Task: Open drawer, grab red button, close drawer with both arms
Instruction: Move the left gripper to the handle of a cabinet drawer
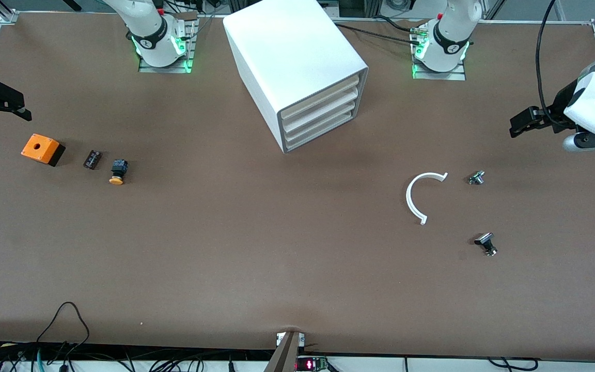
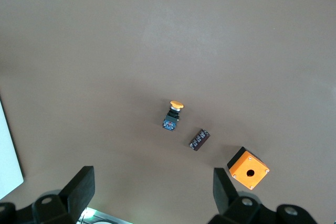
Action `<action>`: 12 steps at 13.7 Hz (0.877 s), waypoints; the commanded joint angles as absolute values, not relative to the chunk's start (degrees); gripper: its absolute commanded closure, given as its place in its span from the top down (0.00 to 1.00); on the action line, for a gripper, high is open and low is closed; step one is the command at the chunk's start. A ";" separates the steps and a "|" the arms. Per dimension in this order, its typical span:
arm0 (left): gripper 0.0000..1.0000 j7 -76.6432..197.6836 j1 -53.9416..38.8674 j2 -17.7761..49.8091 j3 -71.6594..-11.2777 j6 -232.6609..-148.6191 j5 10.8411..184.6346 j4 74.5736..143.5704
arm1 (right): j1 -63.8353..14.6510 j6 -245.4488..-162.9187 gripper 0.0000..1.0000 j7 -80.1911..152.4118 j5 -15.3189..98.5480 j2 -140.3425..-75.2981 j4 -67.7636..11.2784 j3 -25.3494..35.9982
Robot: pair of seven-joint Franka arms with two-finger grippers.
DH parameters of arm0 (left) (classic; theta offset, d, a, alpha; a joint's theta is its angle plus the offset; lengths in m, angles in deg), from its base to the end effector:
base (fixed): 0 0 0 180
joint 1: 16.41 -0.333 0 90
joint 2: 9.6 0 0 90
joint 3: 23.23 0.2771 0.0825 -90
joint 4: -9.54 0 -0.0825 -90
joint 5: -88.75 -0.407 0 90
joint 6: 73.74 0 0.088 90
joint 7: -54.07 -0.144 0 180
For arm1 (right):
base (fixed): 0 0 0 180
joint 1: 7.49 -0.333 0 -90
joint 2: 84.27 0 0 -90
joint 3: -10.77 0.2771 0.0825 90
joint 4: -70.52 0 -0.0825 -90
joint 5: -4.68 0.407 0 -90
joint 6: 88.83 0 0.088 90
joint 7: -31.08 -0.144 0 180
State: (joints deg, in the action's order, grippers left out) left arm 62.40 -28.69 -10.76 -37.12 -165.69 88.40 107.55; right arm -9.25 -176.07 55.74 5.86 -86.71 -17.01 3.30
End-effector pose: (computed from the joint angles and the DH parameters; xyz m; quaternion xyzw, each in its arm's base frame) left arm 0.5661 -0.0158 0.4938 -0.9973 -0.0584 0.0424 0.0092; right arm 0.5797 -0.0537 0.5412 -0.9860 -0.1648 0.0208 0.0135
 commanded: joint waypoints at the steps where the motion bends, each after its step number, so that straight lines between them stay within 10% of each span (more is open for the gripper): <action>1: 1.00 61.98 -28.98 -10.48 -37.90 -164.18 86.55 106.47 | -9.25 -176.72 1.00 56.74 5.38 -86.20 -17.55 3.22; 12: 1.00 61.54 -26.61 -4.07 -41.14 -160.84 88.39 103.58 | -9.08 -176.72 1.00 56.30 6.00 -87.86 -17.55 3.13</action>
State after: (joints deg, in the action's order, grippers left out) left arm 62.13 -27.87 -7.23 -38.88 -162.97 88.45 106.42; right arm -9.23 -176.13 55.78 5.85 -86.98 -17.12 3.22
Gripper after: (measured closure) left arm 0.000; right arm 0.000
